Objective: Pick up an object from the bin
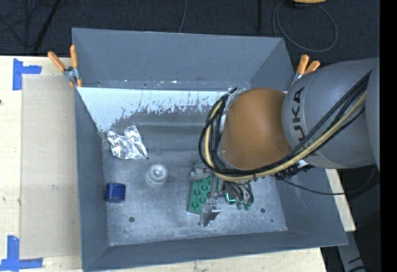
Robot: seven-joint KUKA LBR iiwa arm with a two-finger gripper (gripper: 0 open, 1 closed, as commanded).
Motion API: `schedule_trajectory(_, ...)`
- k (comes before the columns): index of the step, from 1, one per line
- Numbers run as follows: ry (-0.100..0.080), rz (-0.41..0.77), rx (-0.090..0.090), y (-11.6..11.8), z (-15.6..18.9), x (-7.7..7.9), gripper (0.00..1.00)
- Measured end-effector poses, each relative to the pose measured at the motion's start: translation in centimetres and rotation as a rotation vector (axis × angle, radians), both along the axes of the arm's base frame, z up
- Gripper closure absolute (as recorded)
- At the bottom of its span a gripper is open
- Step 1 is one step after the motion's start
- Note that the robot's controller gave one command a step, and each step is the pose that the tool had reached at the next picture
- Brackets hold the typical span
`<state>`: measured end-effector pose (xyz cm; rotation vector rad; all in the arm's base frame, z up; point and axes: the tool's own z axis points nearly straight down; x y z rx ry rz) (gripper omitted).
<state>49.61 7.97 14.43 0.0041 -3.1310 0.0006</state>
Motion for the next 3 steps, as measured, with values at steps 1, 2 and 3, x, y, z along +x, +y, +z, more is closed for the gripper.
schedule_trajectory(1, -0.015, 0.309, 0.009, -5.7, -6.6, 5.0, 0.00)
schedule_trajectory(2, -0.013, 0.481, 0.004, -4.6, -4.4, 5.7, 0.00)
schedule_trajectory(3, -0.011, 0.726, 0.006, -2.5, -4.5, 6.6, 0.00)
